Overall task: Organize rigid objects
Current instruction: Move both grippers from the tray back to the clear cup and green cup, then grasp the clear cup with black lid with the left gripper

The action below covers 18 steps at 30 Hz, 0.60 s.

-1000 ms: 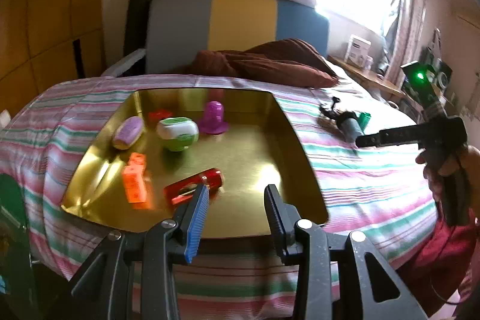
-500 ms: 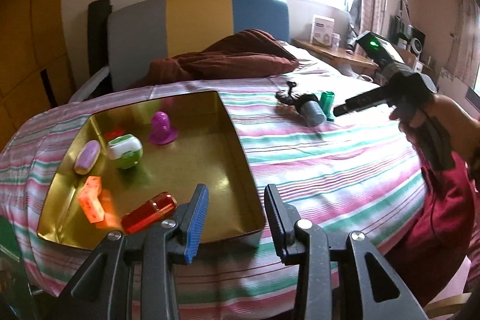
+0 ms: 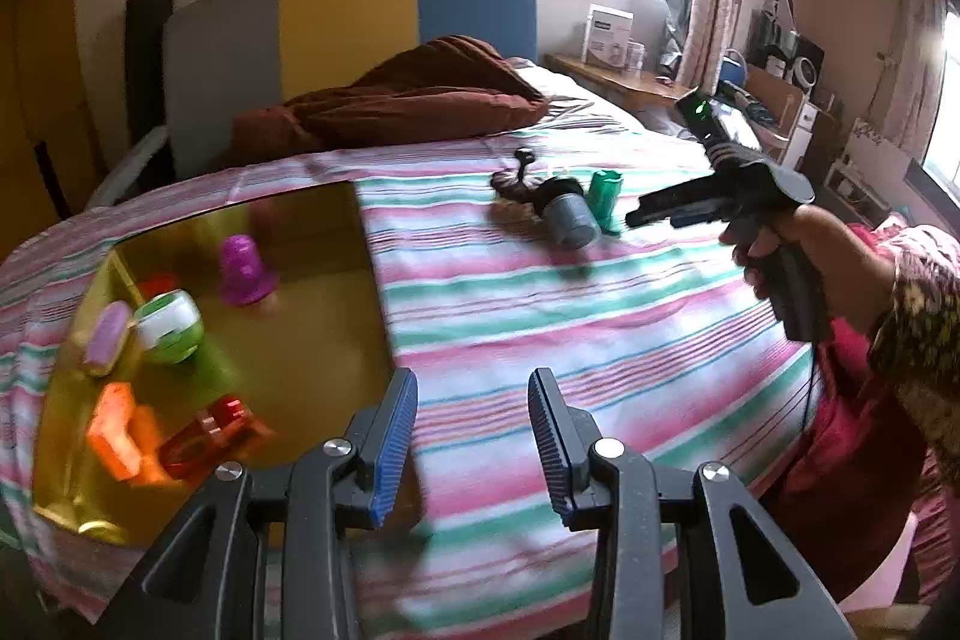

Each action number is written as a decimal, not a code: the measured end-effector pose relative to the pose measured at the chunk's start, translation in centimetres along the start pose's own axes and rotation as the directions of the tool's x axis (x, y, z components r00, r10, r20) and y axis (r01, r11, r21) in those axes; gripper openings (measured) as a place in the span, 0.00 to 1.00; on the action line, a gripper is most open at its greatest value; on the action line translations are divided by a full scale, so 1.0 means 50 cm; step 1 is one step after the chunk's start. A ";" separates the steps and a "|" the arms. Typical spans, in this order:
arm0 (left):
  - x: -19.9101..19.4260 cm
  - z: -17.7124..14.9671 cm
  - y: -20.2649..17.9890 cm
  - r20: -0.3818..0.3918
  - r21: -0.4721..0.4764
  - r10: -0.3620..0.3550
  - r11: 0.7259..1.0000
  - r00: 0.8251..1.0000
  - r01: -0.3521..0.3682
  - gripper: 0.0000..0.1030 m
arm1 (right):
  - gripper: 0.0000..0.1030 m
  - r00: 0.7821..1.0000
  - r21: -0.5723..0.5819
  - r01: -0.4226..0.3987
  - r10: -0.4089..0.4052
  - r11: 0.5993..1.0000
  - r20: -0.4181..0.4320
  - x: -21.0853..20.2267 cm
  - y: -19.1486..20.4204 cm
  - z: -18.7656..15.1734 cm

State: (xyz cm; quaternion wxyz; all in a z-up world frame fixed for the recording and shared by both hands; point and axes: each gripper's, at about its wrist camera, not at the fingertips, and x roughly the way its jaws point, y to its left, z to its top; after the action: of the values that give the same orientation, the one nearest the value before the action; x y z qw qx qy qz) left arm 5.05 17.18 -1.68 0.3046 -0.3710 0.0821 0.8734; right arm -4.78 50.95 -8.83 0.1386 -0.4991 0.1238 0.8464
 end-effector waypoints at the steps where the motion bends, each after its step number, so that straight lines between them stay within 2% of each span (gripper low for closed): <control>1: 0.012 0.014 -0.008 -0.009 -0.010 -0.024 1.000 1.000 0.024 0.37 | 0.62 1.000 0.021 -0.009 0.009 1.000 0.002 -0.001 -0.007 0.002; 4: 0.047 0.051 -0.028 -0.022 -0.050 -0.068 0.997 0.997 0.067 0.41 | 0.62 0.997 0.079 -0.070 0.069 0.994 0.017 -0.011 -0.022 0.010; 6: 0.087 0.084 -0.048 -0.041 -0.075 -0.102 0.992 0.994 0.099 0.53 | 0.63 0.997 0.091 -0.075 0.073 0.993 0.026 -0.017 -0.024 0.012; 8: 0.133 0.118 -0.071 -0.055 -0.096 -0.124 0.988 0.991 0.118 0.55 | 0.64 0.998 0.089 -0.066 0.064 0.994 0.027 -0.019 -0.022 0.009; 12: 0.222 0.174 -0.113 -0.090 -0.100 -0.107 0.990 0.990 0.098 0.55 | 0.64 0.998 0.107 -0.056 0.053 0.993 0.024 -0.021 -0.030 0.012; 18: 0.355 0.227 -0.154 -0.142 -0.062 -0.024 0.998 0.990 0.015 0.55 | 0.64 0.998 0.184 -0.058 0.053 0.981 0.029 -0.020 -0.073 0.020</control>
State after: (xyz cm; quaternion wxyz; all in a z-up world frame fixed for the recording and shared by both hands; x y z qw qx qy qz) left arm -6.75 35.90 -5.40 0.2949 -0.4425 0.0733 0.8437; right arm -3.84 54.58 -7.72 0.1622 -0.4702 0.2142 0.8407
